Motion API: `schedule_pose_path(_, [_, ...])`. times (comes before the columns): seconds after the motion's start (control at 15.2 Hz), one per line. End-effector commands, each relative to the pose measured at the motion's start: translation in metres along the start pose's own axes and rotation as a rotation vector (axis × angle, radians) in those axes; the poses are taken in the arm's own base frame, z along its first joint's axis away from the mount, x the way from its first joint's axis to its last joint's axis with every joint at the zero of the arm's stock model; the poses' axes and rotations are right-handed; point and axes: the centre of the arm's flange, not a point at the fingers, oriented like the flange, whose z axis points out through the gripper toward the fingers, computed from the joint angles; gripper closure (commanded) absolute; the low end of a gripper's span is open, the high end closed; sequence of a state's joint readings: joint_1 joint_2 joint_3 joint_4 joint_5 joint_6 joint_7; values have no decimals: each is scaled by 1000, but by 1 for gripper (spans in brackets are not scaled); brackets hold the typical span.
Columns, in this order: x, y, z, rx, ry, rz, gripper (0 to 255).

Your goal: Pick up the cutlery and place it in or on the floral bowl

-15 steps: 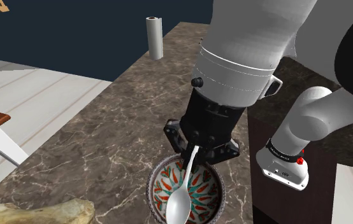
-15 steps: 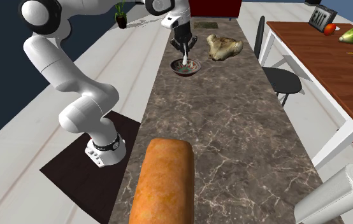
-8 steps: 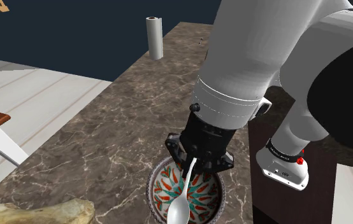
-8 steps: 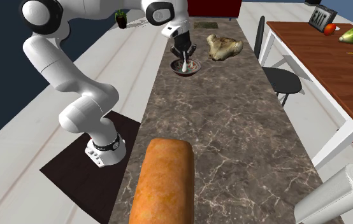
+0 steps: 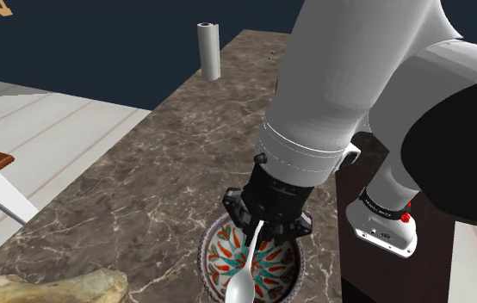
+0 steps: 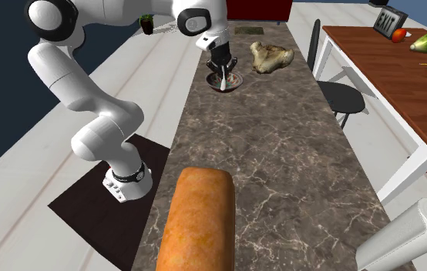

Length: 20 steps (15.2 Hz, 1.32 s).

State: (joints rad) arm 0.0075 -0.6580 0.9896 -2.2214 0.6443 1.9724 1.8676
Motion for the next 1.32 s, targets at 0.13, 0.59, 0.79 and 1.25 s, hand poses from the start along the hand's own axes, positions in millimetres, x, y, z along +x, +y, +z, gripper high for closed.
schedule_pose_path(0.13, [0, 0, 0, 0, 0, 0, 0])
schedule_pose_path(0.59, [0, 0, -26, 0, 0, 0, 0])
schedule_pose_path(0.79, [0, 0, -50, 0, 0, 0, 0])
schedule_pose_path(1.25, [0, 0, -50, 0, 0, 0, 0])
